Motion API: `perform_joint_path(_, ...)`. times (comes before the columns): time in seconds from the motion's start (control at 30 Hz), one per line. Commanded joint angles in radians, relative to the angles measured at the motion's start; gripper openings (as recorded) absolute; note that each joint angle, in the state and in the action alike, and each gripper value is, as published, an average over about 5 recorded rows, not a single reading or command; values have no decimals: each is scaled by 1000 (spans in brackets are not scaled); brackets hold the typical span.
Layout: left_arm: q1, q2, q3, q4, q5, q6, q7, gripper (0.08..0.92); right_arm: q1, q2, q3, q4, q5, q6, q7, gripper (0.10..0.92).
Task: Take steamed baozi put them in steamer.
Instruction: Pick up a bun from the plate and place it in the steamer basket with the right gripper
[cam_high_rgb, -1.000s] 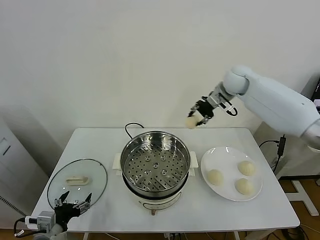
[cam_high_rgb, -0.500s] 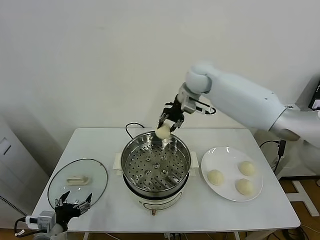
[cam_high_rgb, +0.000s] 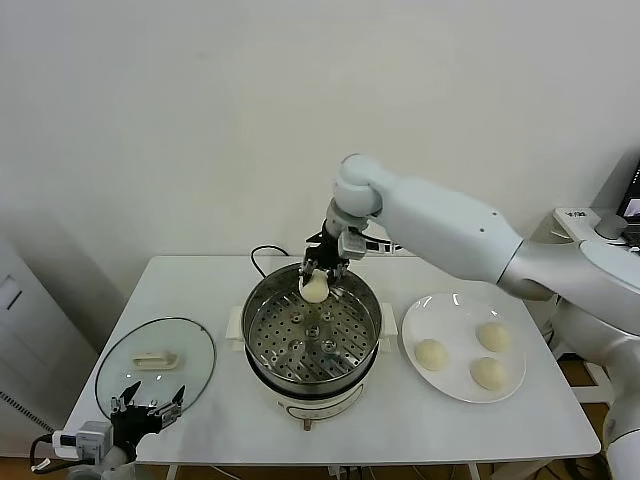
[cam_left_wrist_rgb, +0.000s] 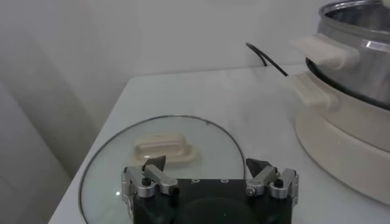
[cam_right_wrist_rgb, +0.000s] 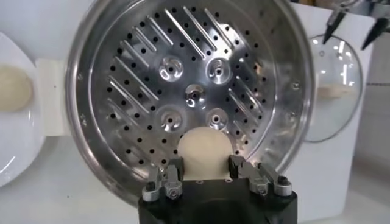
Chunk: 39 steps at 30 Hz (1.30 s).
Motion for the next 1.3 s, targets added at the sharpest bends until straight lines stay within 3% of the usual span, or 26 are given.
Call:
perform_joint_path(0.03, -2, 0, 2, 2, 0, 1, 1, 823, -78, 38, 27, 2, -141, 49, -2, 467)
perform_joint_path(0.63, 4, 1, 1, -3, 0, -2, 1, 823, -126, 39, 67, -1, -229, 49, 25, 476)
perform_joint_path(0.83, 8, 0, 0, -5, 0, -2, 1, 823, -116, 22, 68, 11, -203, 49, 32, 617)
perform_joint_path(1.03, 11, 0, 0, -8, 1, -1, 1, 823, -33, -20, 38, -4, 13, 49, 3, 781)
perform_joint_path(1.17, 12, 2, -1, -10, 1, -1, 1, 823, 87, -77, -7, -45, 242, 5, -27, 819)
perform_joint_path(1.3, 13, 5, -1, -13, 0, 0, 1, 823, 211, -165, -125, -70, 504, -181, -62, 822)
